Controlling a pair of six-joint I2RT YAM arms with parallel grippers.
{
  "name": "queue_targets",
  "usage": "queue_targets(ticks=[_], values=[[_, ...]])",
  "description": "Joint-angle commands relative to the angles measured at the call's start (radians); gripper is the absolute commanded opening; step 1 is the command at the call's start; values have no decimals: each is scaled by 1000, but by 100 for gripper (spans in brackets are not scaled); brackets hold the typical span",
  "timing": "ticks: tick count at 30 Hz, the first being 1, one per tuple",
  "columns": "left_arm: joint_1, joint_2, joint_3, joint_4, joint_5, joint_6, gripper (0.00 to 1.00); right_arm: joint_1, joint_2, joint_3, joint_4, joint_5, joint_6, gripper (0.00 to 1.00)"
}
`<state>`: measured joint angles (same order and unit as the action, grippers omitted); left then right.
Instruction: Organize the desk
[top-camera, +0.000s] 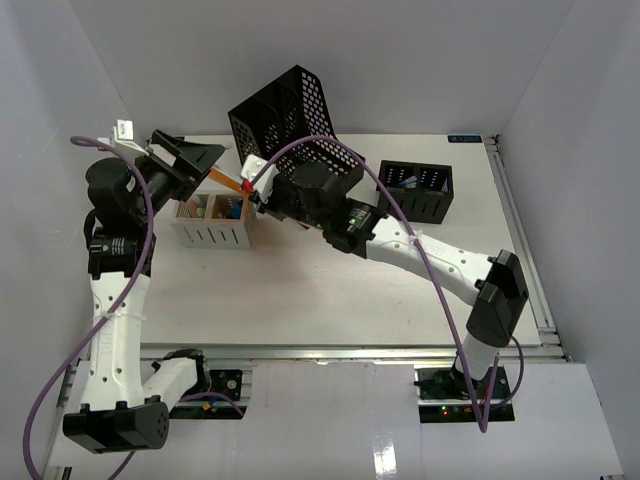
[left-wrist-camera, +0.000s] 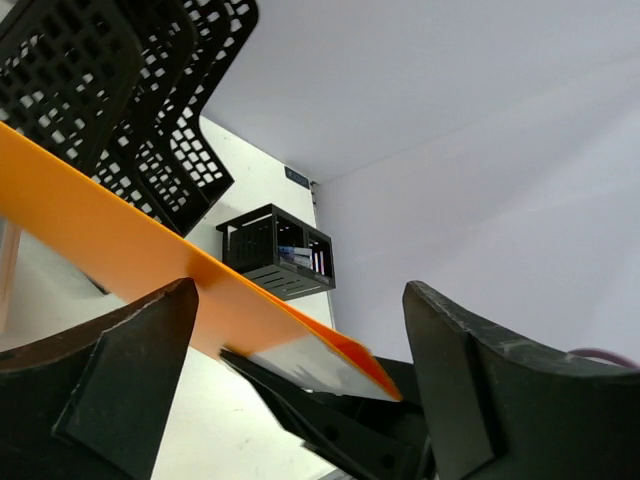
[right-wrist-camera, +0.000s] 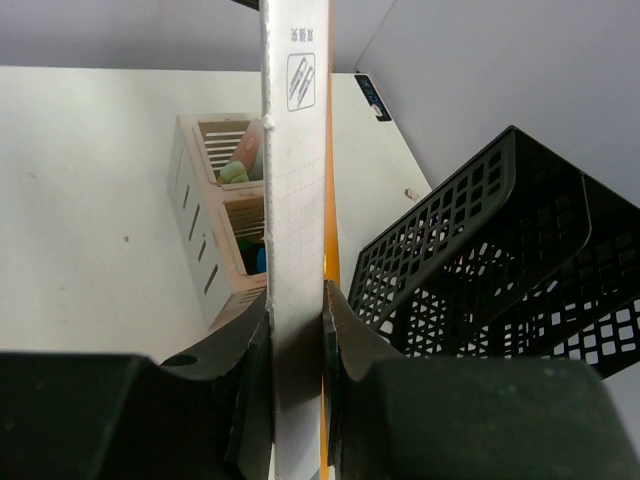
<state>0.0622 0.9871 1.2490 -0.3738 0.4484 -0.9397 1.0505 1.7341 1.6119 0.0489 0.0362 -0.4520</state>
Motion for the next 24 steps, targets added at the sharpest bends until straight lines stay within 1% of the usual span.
queue_targets(ticks=[1, 4, 6, 9, 11, 16, 19, 24], values=[[-4, 27, 96, 95, 89, 36, 98, -40, -142, -48, 25, -159, 63, 8], [-4, 46, 159, 95, 97, 81, 98, -87, -196, -108, 25, -227, 89, 8], [-5, 54, 191, 95, 102, 109, 98, -139, -239, -157, 27, -271, 116, 8], [-5, 44, 194, 120, 123, 151, 98, -228, -297, -228, 40, -360, 169, 8], [-5, 26, 156, 212, 168, 162, 98, -294, -348, -265, 47, -398, 193, 8], [-4, -50, -29, 467, 315, 134, 98, -405, -441, -347, 53, -480, 213, 8], [-5, -82, -158, 565, 369, 117, 98, -465, -481, -365, 67, -513, 240, 8], [-5, -102, -310, 686, 394, 118, 98, -560, -495, -350, 97, -562, 298, 8]])
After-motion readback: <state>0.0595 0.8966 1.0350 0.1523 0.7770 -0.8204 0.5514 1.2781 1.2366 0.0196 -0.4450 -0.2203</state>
